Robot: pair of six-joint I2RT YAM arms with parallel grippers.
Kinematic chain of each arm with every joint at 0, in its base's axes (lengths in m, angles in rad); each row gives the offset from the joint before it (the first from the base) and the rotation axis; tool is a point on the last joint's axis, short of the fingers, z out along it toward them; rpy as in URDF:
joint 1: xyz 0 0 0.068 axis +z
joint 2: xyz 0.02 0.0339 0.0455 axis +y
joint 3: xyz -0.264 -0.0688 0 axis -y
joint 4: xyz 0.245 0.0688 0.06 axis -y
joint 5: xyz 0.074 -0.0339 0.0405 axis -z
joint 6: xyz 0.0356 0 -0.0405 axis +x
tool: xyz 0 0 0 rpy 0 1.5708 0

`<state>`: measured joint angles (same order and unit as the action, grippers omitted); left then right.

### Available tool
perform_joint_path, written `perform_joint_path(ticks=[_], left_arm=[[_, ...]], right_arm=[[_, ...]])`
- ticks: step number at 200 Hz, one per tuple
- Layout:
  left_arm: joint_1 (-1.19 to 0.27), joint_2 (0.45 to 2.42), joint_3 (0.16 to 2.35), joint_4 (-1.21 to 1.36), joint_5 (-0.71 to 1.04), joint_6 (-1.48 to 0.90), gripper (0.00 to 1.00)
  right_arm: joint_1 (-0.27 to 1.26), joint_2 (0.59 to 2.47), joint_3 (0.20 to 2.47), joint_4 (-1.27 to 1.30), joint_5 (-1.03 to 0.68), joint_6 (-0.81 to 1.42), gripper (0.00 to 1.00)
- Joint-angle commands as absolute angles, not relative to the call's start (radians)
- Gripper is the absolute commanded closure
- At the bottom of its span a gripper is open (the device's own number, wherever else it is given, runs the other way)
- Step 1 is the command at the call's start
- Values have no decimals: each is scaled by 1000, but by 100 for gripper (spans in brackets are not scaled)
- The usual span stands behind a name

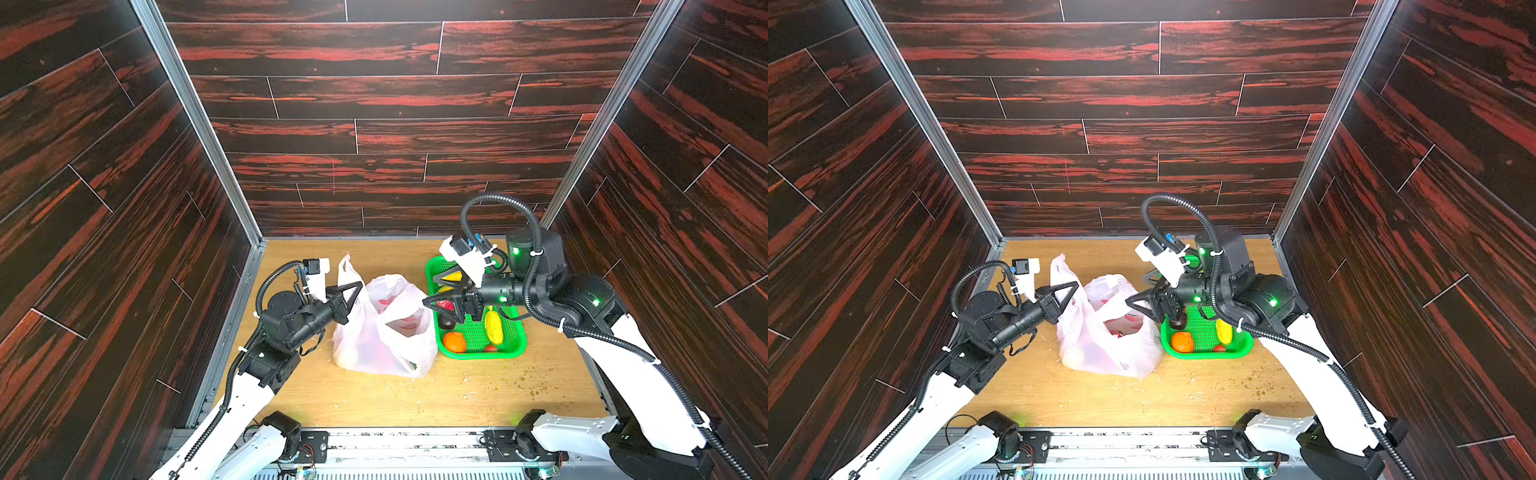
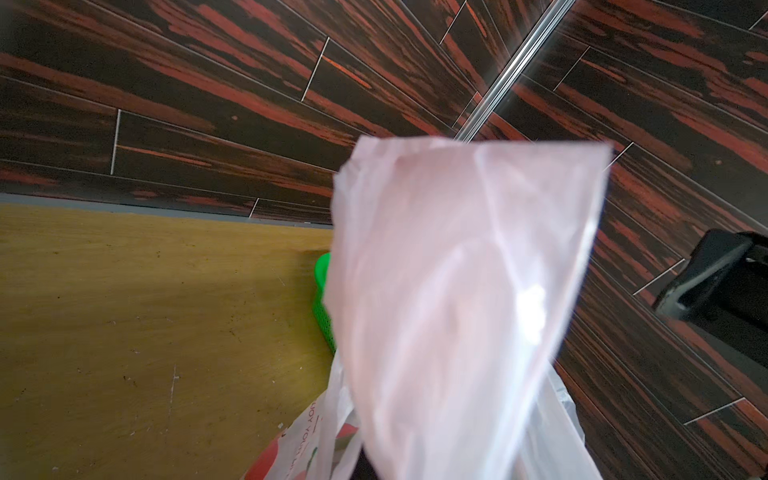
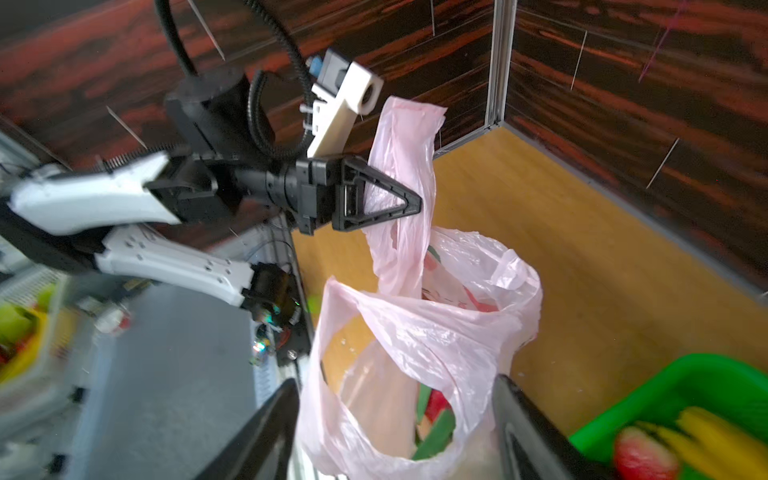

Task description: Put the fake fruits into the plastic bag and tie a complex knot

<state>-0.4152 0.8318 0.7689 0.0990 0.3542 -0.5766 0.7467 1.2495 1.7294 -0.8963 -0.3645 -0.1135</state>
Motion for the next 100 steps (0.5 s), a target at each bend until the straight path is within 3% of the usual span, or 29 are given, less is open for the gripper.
perform_joint_path(ticks=[1, 55, 100], left_arm=[[-410, 830, 801, 125, 344, -587, 100], [-410, 829, 803, 122, 352, -594, 100], [-410, 819, 795, 123, 353, -594, 100]], right_arm=[[830, 1284, 1760, -965, -267, -344, 17], [1013, 1511, 1945, -1118, -97, -456, 13], [1051, 1653, 2073, -1172, -77, -498, 11]])
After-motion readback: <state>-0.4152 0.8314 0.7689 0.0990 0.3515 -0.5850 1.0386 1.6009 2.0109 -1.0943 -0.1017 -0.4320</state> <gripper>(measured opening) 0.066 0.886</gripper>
